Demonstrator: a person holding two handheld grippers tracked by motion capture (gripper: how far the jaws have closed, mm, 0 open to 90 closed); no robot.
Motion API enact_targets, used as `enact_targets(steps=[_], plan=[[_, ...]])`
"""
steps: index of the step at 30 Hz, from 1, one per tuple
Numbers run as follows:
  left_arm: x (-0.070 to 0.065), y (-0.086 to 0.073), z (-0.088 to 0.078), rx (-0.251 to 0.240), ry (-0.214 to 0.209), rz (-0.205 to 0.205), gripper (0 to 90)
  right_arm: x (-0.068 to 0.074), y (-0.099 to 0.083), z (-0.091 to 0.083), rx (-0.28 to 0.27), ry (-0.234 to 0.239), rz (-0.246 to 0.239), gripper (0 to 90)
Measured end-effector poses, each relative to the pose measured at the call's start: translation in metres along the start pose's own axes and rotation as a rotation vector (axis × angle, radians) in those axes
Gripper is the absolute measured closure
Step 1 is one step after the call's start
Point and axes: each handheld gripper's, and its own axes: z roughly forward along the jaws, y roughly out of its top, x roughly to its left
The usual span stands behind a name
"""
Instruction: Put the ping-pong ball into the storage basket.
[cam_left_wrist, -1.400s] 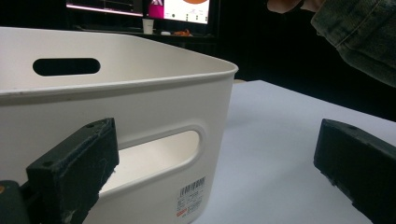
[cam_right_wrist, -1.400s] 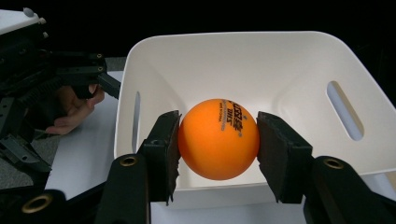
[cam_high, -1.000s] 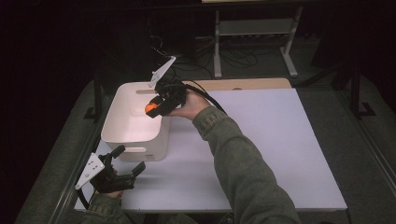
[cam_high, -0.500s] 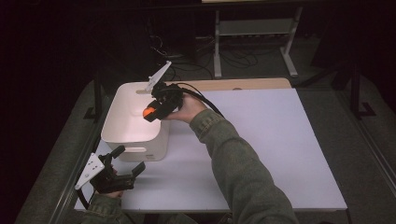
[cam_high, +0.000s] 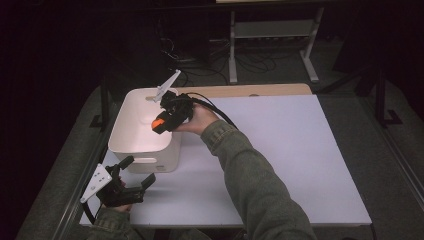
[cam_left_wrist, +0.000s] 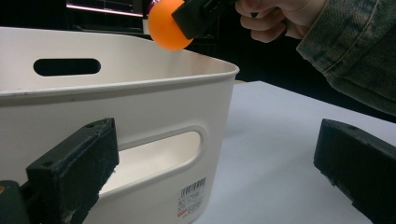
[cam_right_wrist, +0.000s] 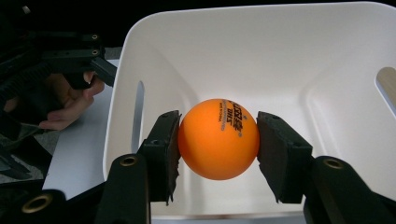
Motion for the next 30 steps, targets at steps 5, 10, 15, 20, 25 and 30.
enact_targets(steps=[5,10,15,20,25,30], plan=[[0.0,0.0,0.0,0.001,-0.002,0.0,0.0,-0.003,-0.003,0.005,0.007,-0.005,0.004,50.1],[0.0,0.0,0.0,0.002,-0.002,0.0,0.0,-0.004,-0.003,0.007,0.009,-0.008,0.014,50.0],[0.0,0.0,0.001,0.003,-0.003,0.0,0.0,-0.005,-0.004,0.009,0.015,-0.012,0.017,50.0],[-0.001,0.0,0.001,0.007,-0.006,0.004,0.0,-0.006,-0.005,0.01,0.037,-0.033,0.028,45.0],[-0.001,-0.001,0.002,0.008,-0.006,0.002,0.0,-0.008,-0.006,0.005,0.017,-0.033,0.058,27.7],[-0.001,-0.001,0.001,0.008,-0.005,0.002,0.0,-0.008,-0.006,-0.006,-0.016,-0.056,0.074,18.4]])
